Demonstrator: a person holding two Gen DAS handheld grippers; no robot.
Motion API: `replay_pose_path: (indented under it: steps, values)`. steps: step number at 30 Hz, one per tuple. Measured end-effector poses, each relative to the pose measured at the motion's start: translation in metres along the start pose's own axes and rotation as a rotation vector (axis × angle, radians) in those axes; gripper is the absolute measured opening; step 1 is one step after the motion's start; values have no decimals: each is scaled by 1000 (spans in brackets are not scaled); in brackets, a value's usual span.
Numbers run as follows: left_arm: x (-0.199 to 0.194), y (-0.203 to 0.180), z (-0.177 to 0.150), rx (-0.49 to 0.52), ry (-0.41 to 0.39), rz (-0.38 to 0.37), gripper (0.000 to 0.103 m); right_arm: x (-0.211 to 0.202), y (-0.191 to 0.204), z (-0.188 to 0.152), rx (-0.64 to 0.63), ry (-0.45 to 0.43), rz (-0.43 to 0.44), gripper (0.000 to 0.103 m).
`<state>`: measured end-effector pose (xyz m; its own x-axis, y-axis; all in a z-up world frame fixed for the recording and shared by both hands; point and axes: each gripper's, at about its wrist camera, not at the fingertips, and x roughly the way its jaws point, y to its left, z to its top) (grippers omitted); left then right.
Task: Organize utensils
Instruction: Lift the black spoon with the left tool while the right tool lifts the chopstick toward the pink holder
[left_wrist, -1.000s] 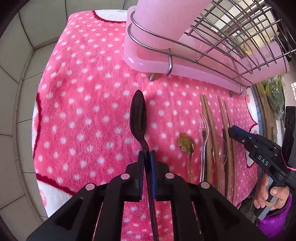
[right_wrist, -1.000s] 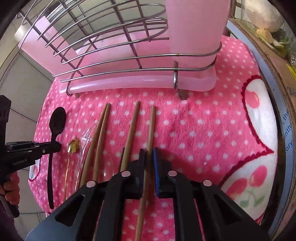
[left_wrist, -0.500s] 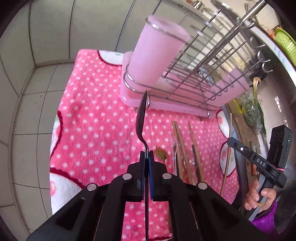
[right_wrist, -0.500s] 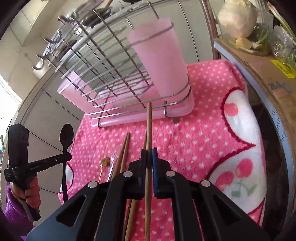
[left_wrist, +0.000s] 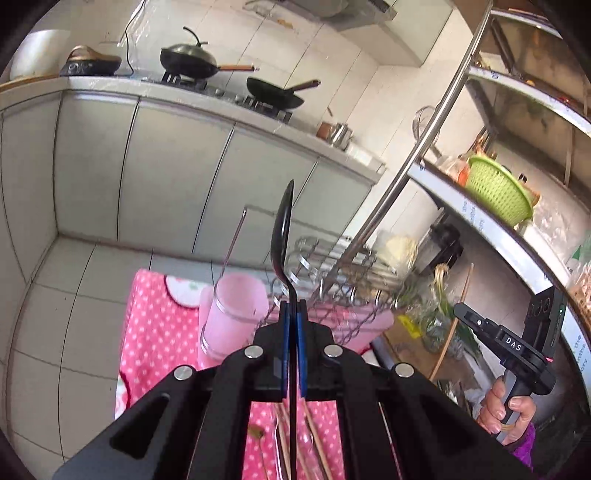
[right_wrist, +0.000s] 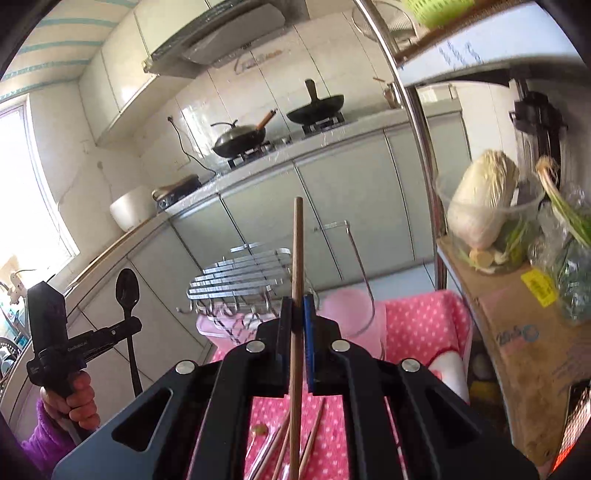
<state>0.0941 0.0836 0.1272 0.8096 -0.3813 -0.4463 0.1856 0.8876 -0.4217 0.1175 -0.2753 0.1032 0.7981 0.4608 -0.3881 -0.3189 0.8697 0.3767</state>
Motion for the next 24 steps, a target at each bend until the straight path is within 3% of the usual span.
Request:
replay_pose_path:
  steps: [6, 11, 17, 24]
  values:
    - [4, -10, 43, 28, -172, 34, 3, -9, 13, 55, -67, -160, -36, 6]
    - [20, -9, 56, 69, -289, 91, 3, 0, 12, 81, -115, -252, -105, 6]
    - [47, -4, 60, 110, -383, 156, 3, 32, -1, 91, -120, -287, -129, 6]
    - [78, 10, 47, 165, -419, 203, 3, 66, -9, 78, -146, -260, -155, 6]
